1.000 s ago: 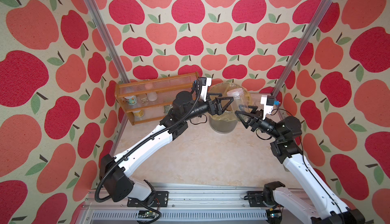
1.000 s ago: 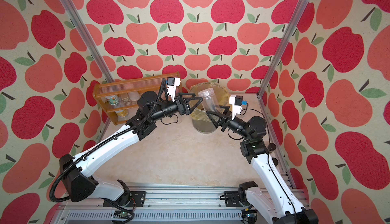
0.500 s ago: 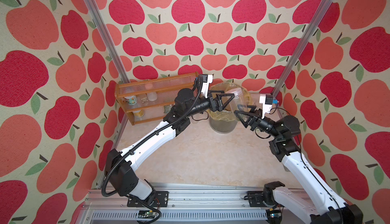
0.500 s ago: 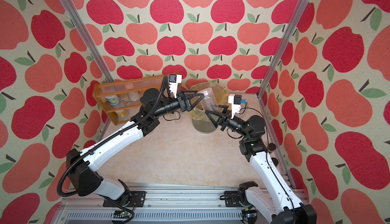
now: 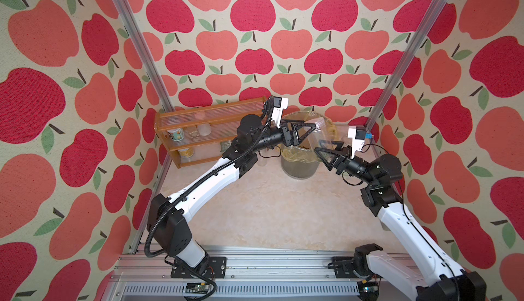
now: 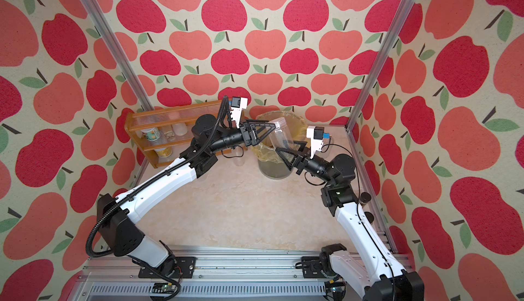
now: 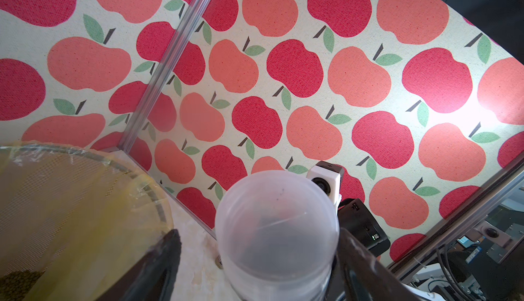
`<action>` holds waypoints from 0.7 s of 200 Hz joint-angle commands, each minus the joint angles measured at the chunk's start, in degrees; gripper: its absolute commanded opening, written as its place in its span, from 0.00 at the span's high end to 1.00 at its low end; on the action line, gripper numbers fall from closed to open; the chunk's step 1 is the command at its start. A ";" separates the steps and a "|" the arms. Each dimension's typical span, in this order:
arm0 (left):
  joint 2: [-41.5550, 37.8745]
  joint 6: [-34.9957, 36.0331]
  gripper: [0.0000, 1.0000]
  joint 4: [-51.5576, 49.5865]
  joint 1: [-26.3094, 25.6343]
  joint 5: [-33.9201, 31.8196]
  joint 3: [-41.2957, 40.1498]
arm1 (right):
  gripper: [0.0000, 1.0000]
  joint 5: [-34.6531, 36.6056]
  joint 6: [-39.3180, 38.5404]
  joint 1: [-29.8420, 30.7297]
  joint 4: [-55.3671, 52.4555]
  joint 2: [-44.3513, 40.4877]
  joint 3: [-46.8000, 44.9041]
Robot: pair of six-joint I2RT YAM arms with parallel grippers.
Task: Empty moldy mung beans from jars
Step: Unscrew the lid from the jar.
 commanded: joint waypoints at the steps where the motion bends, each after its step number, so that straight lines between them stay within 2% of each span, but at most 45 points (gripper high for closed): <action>1: 1.36 -0.74 0.14 0.08 0.17 2.15 3.28 | 0.62 -1.49 0.06 0.21 2.82 -0.55 0.07; 101: 4.84 2.05 0.20 -5.54 -1.19 4.49 9.10 | 0.63 -1.19 -1.01 0.21 1.77 -0.25 0.37; 140: 5.80 2.29 0.28 -6.03 -1.33 4.67 10.35 | 0.63 -1.06 -1.02 0.21 1.84 -0.06 0.29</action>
